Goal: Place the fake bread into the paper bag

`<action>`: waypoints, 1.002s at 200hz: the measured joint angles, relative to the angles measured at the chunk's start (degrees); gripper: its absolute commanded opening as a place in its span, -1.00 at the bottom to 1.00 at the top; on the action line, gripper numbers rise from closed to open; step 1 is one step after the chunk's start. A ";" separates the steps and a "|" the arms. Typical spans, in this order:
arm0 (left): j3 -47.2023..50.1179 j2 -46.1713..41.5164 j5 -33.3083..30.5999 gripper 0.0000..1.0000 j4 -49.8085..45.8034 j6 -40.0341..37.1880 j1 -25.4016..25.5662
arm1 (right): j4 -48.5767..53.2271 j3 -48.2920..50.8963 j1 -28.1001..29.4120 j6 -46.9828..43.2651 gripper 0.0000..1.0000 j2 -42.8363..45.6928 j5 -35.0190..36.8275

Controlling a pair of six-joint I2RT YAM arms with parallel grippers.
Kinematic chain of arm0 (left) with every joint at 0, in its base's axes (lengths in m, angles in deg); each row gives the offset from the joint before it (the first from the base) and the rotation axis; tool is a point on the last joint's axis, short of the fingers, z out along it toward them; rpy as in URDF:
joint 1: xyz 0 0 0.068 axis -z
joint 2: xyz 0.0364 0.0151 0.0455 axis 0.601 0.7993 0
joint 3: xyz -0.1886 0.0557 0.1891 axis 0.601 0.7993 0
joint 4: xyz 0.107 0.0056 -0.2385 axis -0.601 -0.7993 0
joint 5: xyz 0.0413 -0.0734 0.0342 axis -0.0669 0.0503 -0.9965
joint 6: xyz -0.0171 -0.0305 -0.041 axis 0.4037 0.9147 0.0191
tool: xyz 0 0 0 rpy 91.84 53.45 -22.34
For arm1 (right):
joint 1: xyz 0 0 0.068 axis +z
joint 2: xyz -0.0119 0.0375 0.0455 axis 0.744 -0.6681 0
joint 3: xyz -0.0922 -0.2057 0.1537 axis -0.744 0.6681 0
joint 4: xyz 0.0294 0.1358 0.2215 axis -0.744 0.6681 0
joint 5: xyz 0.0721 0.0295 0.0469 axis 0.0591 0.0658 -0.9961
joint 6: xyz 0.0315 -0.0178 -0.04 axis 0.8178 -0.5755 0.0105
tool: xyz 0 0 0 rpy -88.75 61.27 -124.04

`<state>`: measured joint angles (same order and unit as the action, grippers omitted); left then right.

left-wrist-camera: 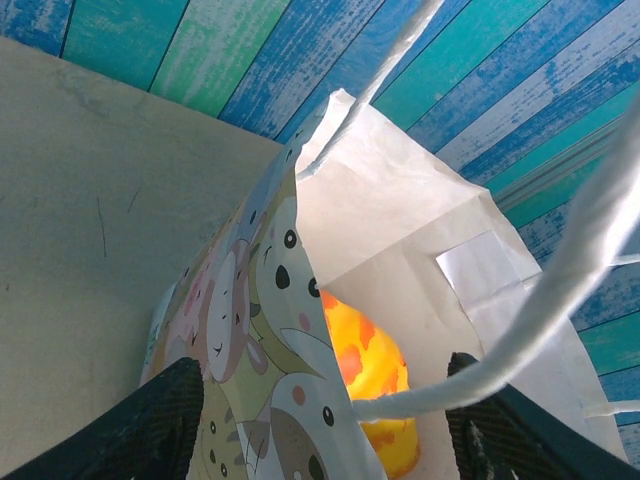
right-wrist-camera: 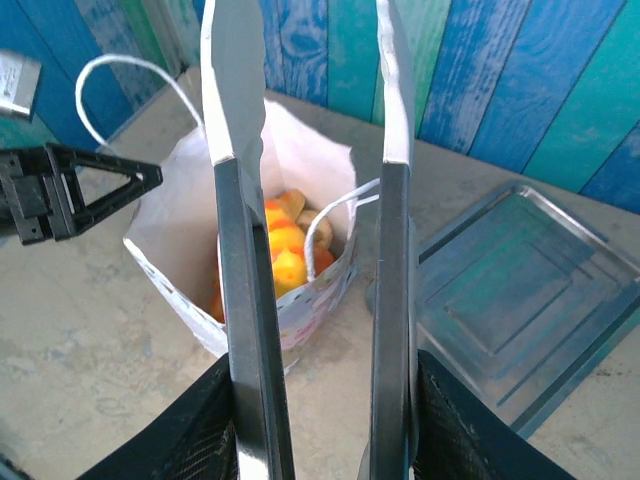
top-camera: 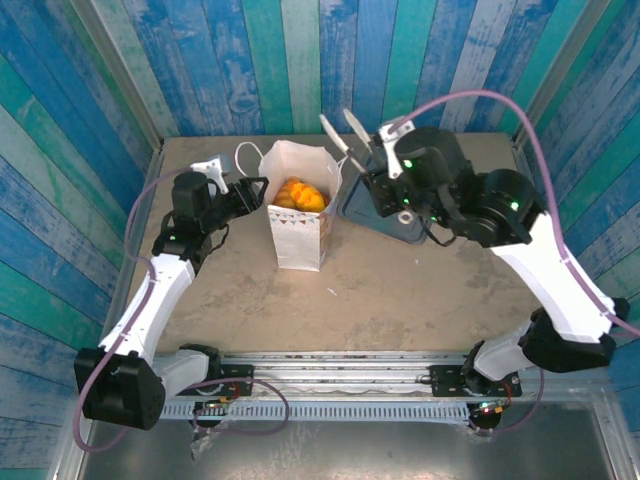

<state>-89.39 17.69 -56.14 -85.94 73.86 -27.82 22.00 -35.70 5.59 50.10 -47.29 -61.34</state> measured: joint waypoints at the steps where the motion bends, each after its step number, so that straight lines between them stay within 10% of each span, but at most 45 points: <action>1: 0.00 -0.02 0.00 0.36 0.00 0.00 0.00 | 0.00 0.07 -0.02 0.02 -0.13 0.17 0.04; 200: 5.44 -17.07 -15.08 0.99 -1.01 -1.97 0.00 | -8.39 39.80 -25.90 2.23 -0.15 16.22 -4.83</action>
<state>-83.95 0.62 -71.22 -86.95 71.89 -27.82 13.61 4.10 -20.31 52.33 -31.07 -66.17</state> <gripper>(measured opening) 0.978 0.428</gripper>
